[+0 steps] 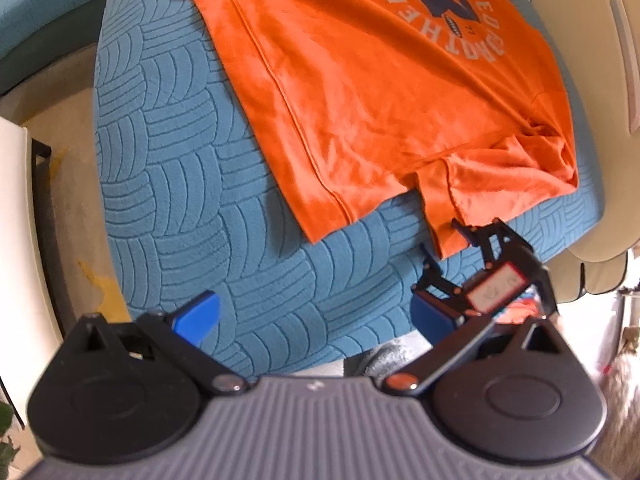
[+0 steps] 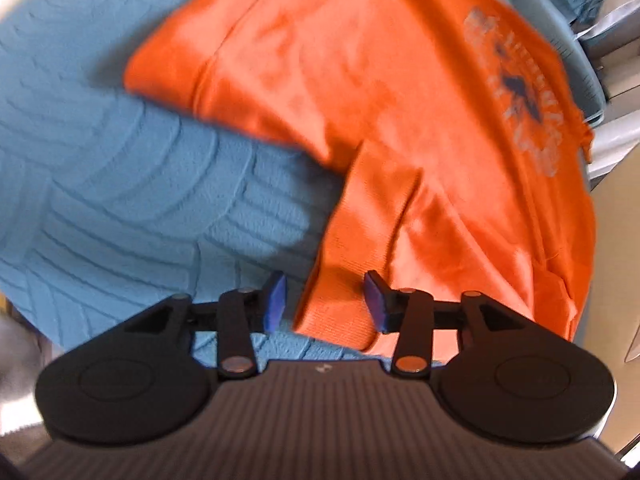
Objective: Fold clothes
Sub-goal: 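Grasp the ribbed sleeve cuff with the right gripper and tug it outward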
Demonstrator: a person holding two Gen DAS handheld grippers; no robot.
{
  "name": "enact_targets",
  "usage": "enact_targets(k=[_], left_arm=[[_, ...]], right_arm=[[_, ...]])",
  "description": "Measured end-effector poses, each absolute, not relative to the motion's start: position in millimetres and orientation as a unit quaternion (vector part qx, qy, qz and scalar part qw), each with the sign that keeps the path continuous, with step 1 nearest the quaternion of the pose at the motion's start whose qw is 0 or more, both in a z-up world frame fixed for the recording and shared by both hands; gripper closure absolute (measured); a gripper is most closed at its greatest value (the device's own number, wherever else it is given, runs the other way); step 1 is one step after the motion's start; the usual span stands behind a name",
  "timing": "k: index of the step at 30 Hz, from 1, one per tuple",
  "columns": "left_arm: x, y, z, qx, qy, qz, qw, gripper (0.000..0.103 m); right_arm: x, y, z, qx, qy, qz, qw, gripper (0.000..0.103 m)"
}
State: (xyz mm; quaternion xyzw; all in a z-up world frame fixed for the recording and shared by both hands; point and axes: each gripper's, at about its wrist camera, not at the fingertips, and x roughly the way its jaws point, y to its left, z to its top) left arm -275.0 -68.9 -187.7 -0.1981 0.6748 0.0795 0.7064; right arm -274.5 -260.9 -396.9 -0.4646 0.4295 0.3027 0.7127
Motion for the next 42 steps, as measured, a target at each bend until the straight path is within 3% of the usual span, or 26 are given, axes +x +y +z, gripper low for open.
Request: enact_targets(k=[3,4,5,10,16,18,19,20,22,23,30,42], left_arm=[[-277,-63,-188,-0.207,0.673,0.087,0.705,0.0],[-279,-61,-188,-0.21,0.673,0.089,0.704,0.0],[-280,-59,-189,-0.213,0.673,0.091,0.703,0.0],[-286,-55,-193,-0.222,0.677,0.097,0.695,0.0],[-288,-59,-199,-0.217,0.686,0.093,0.688,0.0],[-287,-61,-199,-0.216,0.687,0.091,0.688,0.0],[-287,-63,-199,-0.214,0.686,0.09,0.69,0.0],[-287,-64,-199,-0.214,0.685,0.09,0.691,0.0],[-288,-67,-200,-0.217,0.684,0.092,0.69,0.0],[-289,-68,-199,-0.219,0.684,0.093,0.69,0.0],[-296,-76,-191,-0.215,0.68,0.086,0.696,0.0],[-328,-47,-187,-0.255,0.666,0.122,0.691,0.0]], right_arm=[[-259,-268,-391,-0.429,0.46,0.306,0.714,0.066],[-256,-272,-389,-0.422,0.469,0.299,0.716,0.081],[-256,-275,-386,-0.415,0.474,0.301,0.716,0.089],[-277,-279,-370,-0.403,0.47,0.348,0.704,0.1],[-312,-276,-359,-0.395,0.457,0.408,0.685,0.1],[-308,-277,-358,-0.409,0.432,0.368,0.714,0.098],[-303,-278,-359,-0.42,0.412,0.335,0.736,0.092],[-298,-279,-359,-0.428,0.395,0.307,0.752,0.078],[-288,-279,-363,-0.433,0.382,0.293,0.762,0.06],[-284,-276,-365,-0.435,0.38,0.294,0.762,0.056],[-270,-240,-387,-0.481,0.347,0.234,0.77,0.044],[-235,-245,-394,-0.429,0.426,0.14,0.784,0.044]])
